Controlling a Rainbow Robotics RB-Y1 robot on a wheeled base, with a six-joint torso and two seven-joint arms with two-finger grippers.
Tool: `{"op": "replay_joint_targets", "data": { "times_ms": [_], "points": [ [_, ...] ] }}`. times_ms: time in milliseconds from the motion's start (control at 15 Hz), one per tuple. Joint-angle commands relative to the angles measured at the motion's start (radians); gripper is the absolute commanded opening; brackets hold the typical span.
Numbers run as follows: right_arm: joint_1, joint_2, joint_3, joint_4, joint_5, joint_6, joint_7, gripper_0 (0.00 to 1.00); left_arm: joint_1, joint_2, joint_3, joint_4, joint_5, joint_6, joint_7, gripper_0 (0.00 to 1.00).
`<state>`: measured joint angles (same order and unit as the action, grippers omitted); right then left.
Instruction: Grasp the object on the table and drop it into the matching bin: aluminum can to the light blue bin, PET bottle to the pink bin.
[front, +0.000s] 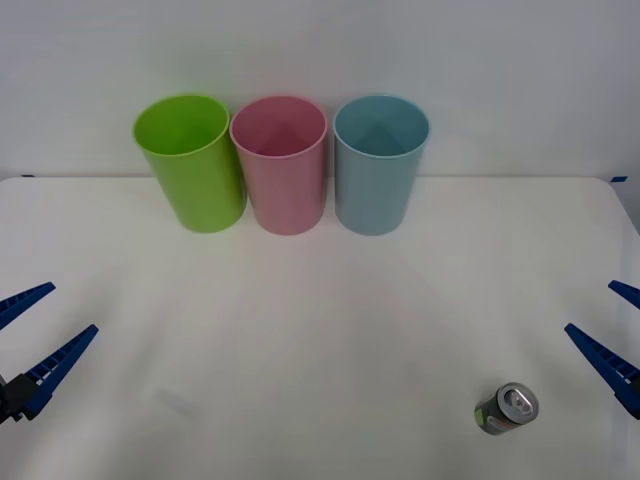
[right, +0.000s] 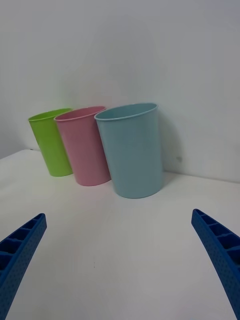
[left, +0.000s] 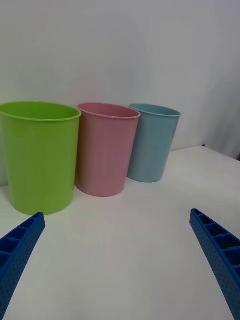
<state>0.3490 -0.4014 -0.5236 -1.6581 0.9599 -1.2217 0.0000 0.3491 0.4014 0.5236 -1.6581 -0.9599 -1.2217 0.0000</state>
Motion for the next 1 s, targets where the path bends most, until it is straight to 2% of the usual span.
{"op": "replay_joint_targets", "data": {
  "times_ms": [67,200,467,1000],
  "points": [
    [0.0,0.0,0.0,0.0,0.0,0.0,0.0,1.0,0.0,0.0,0.0,0.0,0.0,0.0,0.0,1.0],
    [0.002,0.015,0.014,0.012,0.016,-0.005,0.002,1.0,0.0,0.0,0.0,0.0,0.0,0.0,0.0,1.0],
    [0.004,0.001,0.027,0.009,0.016,-0.012,0.002,1.0,0.0,0.0,0.0,0.0,0.0,0.0,0.0,1.0],
    [0.111,-0.077,0.034,0.009,-0.03,-0.067,0.017,1.0,0.0,0.0,0.0,0.0,0.0,0.0,0.0,1.0]
  ]
}}
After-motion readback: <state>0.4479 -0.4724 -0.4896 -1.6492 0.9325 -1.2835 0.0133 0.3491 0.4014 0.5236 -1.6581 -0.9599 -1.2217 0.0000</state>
